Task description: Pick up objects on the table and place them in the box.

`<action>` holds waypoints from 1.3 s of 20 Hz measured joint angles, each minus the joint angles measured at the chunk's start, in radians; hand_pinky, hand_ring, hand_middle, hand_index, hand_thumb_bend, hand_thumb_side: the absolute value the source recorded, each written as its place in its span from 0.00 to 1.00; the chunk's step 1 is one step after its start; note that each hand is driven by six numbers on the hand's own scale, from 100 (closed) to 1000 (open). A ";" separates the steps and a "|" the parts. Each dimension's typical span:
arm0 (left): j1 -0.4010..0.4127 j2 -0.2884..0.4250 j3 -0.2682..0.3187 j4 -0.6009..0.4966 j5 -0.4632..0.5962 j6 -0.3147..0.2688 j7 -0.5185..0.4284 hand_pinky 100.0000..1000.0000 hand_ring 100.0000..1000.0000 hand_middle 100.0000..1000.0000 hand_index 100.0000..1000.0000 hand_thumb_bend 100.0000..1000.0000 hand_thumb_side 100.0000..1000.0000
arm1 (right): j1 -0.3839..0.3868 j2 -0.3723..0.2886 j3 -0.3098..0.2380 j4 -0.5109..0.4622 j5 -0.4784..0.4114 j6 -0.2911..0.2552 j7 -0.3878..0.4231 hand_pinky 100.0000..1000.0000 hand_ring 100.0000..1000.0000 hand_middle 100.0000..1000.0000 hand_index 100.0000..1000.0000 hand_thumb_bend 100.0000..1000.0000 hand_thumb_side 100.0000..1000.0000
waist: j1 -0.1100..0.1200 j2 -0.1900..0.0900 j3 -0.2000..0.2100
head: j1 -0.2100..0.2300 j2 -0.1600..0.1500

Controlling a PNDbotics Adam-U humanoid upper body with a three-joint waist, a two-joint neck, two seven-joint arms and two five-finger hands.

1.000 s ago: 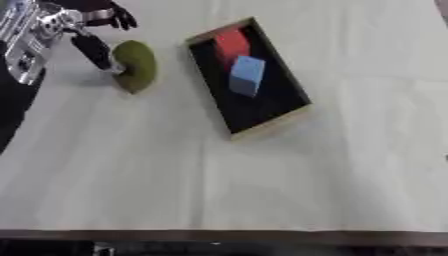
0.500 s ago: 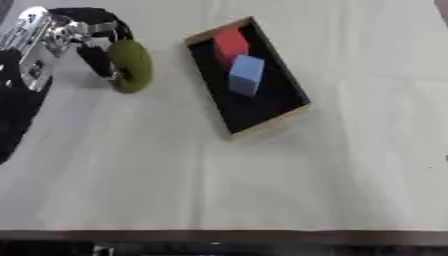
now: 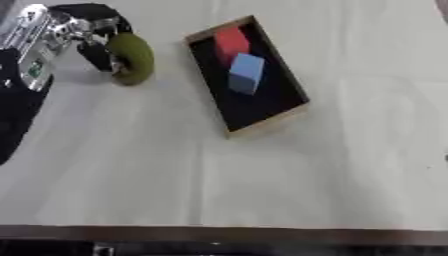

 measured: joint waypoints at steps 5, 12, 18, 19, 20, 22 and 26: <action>-0.004 0.017 0.001 -0.113 0.025 0.029 -0.014 0.71 0.59 0.52 0.69 0.01 0.00 | 0.001 -0.004 0.000 0.000 0.003 -0.002 -0.002 0.87 0.79 0.53 0.87 0.00 0.60 | 0.000 0.000 0.006 | -0.005 0.000; -0.027 0.024 -0.002 -0.250 0.053 0.048 -0.033 0.69 0.57 0.50 0.68 0.00 0.00 | 0.006 -0.005 -0.001 0.000 0.005 -0.004 -0.004 0.87 0.79 0.53 0.87 0.00 0.60 | 0.002 -0.002 0.007 | -0.010 0.000; -0.041 0.015 -0.019 -0.312 0.087 0.061 -0.045 0.68 0.56 0.48 0.68 0.00 0.00 | 0.008 -0.005 -0.003 0.000 0.006 -0.003 -0.005 0.87 0.79 0.53 0.86 0.00 0.60 | 0.004 -0.006 0.007 | -0.017 0.000; -0.042 0.015 -0.020 -0.316 0.090 0.061 -0.046 0.68 0.56 0.48 0.68 0.00 0.00 | 0.007 -0.005 -0.003 0.000 0.006 -0.003 -0.005 0.87 0.79 0.53 0.86 0.00 0.60 | 0.004 -0.006 0.004 | -0.016 0.000; -0.047 0.014 -0.026 -0.322 0.094 0.060 -0.050 0.68 0.56 0.48 0.68 0.00 0.00 | 0.003 -0.005 -0.002 0.000 0.006 -0.002 -0.005 0.87 0.79 0.53 0.86 0.00 0.60 | 0.004 -0.006 -0.004 | -0.015 0.000; -0.063 -0.018 -0.048 -0.328 0.115 0.054 -0.060 0.68 0.56 0.48 0.68 0.00 0.00 | -0.001 -0.005 -0.002 0.000 0.006 -0.001 -0.004 0.87 0.79 0.53 0.86 0.00 0.60 | 0.008 -0.006 -0.013 | -0.013 0.000; -0.072 -0.093 -0.085 -0.313 0.149 0.049 -0.066 0.68 0.56 0.47 0.68 0.00 0.00 | -0.001 -0.005 -0.002 0.000 0.006 0.001 -0.002 0.87 0.79 0.53 0.87 0.00 0.60 | 0.015 -0.006 -0.012 | -0.014 0.000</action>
